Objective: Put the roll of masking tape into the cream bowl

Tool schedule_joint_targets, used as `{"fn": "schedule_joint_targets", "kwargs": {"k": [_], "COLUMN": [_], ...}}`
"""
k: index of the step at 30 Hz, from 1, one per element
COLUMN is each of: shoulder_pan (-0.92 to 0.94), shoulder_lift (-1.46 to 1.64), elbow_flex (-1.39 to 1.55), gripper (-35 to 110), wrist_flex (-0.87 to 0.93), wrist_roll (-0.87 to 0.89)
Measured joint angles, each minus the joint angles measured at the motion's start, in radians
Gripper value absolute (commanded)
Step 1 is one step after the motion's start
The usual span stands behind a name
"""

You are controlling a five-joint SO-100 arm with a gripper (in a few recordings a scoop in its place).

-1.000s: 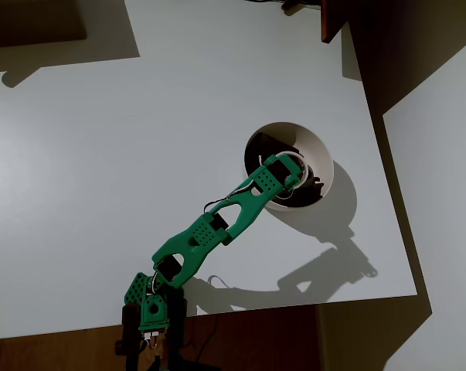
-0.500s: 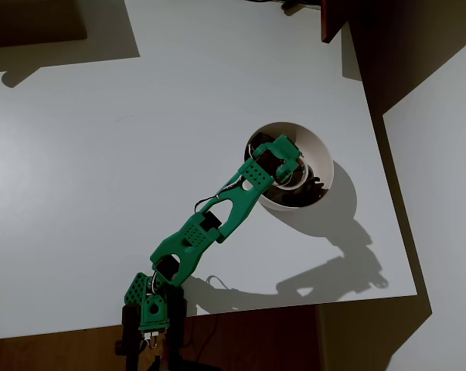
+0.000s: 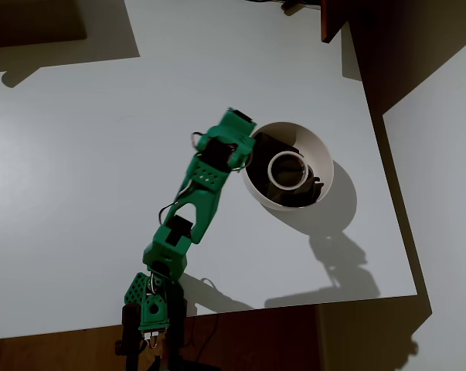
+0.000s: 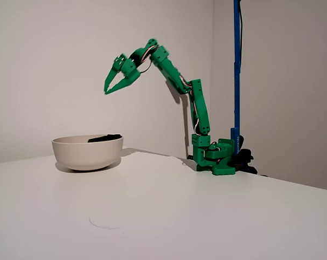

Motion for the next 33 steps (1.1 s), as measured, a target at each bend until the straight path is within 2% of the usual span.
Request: {"fn": "schedule_joint_targets", "kwargs": {"k": [8,15,21,33], "shoulder_pan": [-0.250,-0.419,-0.523,-0.583], "shoulder_lift": [0.272,0.483,0.689,1.109], "elbow_flex": [-0.005,0.141,0.466,1.244], "gripper": [-8,-8,-8,-8], "wrist_flex": [0.213,0.229,0.209,-0.044], "wrist_roll": [-0.023,-0.020,-0.006,-0.037]}}
